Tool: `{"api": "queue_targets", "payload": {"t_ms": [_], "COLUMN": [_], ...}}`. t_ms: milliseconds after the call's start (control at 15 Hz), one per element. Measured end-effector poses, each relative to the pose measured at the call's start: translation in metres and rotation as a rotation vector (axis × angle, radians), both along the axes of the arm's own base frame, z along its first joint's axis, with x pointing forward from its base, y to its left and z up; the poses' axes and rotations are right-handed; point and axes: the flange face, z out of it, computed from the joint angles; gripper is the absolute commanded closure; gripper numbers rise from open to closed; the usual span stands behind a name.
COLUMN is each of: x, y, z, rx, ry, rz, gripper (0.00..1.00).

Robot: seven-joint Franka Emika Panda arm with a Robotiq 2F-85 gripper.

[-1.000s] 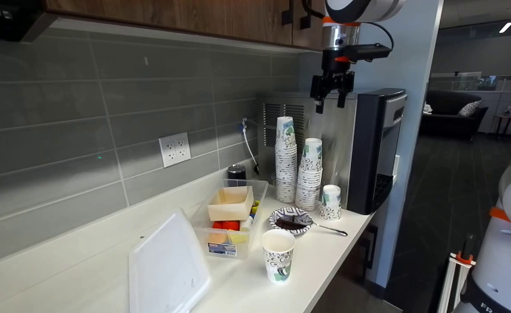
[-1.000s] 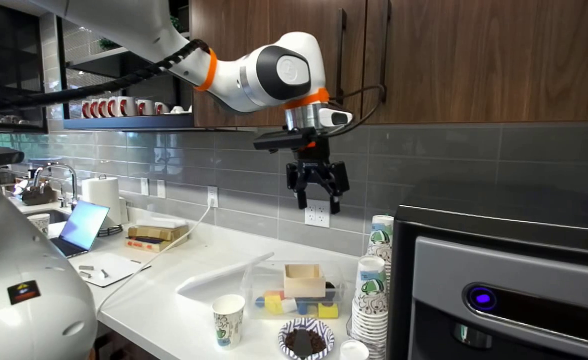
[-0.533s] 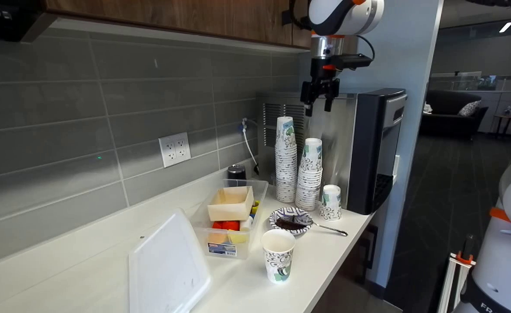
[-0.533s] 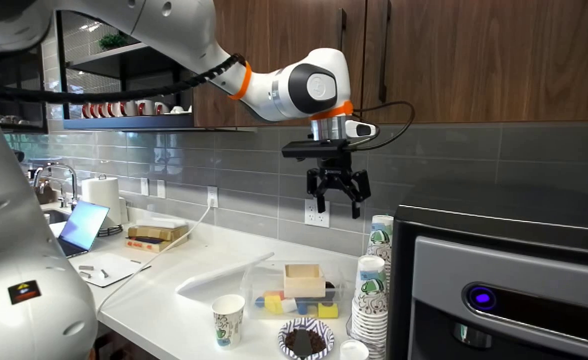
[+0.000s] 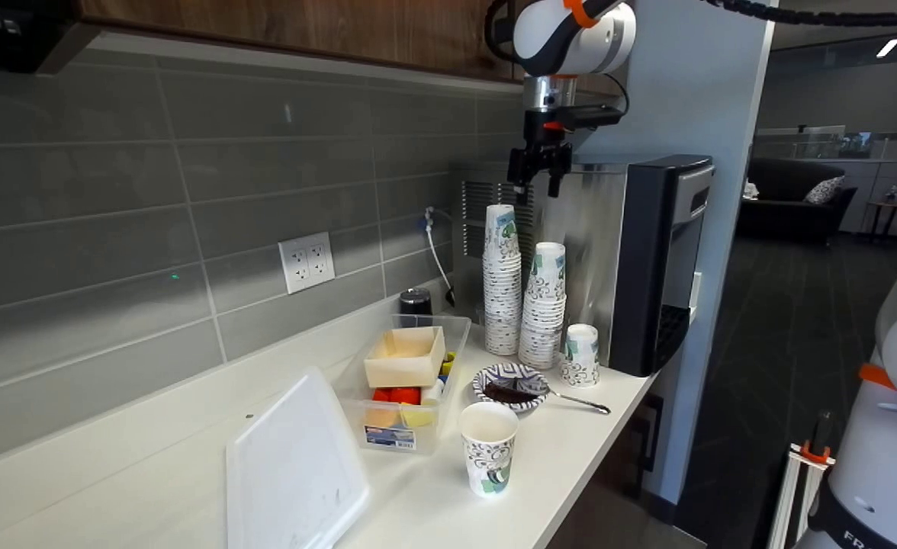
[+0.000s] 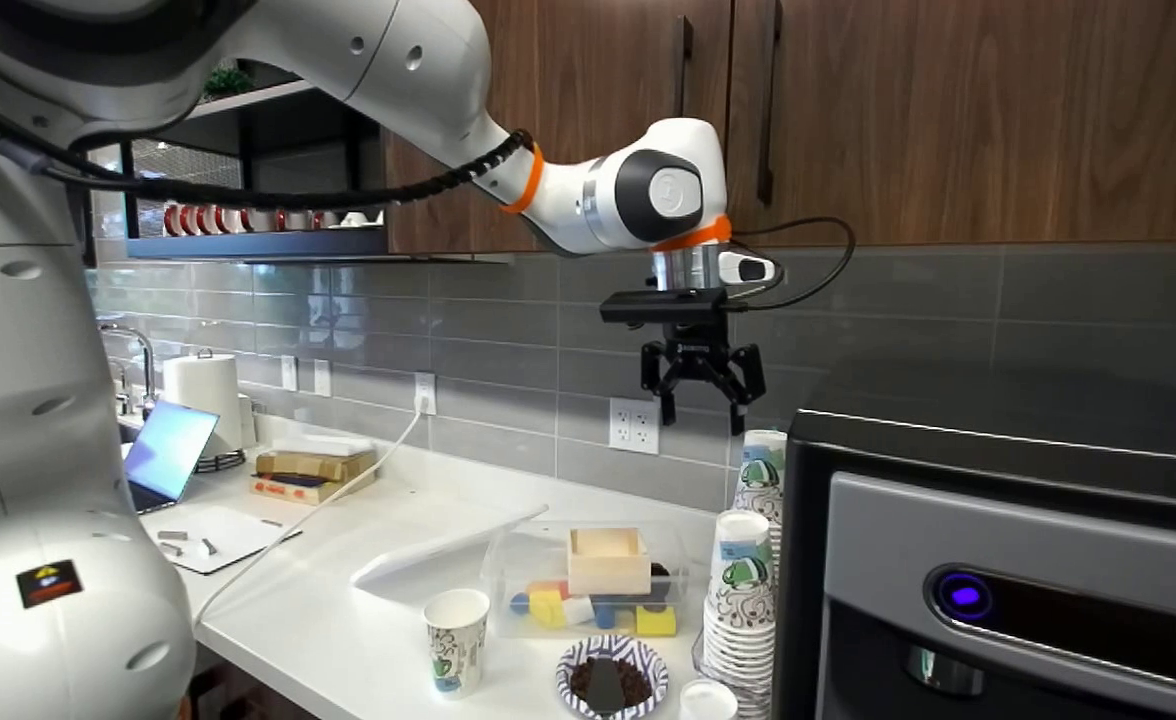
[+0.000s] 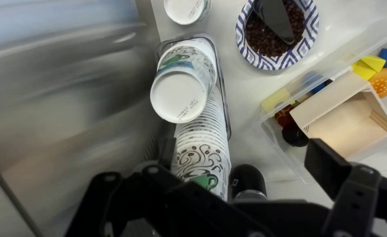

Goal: Take two cups off of the biggest stack and put them on the small stack on the right

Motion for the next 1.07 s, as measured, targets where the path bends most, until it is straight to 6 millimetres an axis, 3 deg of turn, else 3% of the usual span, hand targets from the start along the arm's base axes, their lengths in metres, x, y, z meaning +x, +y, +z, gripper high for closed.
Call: {"api": "queue_targets", "payload": {"t_ms": [467,1067], "x": [0.025,0.037], "y": [0.004,0.008], "z": [0.004,-0.015], "rx": [-0.068,-0.143], "ry": [-0.135,-0.230], "rz": [0.096,0.242], "gripper": [0.00,0.00]}}
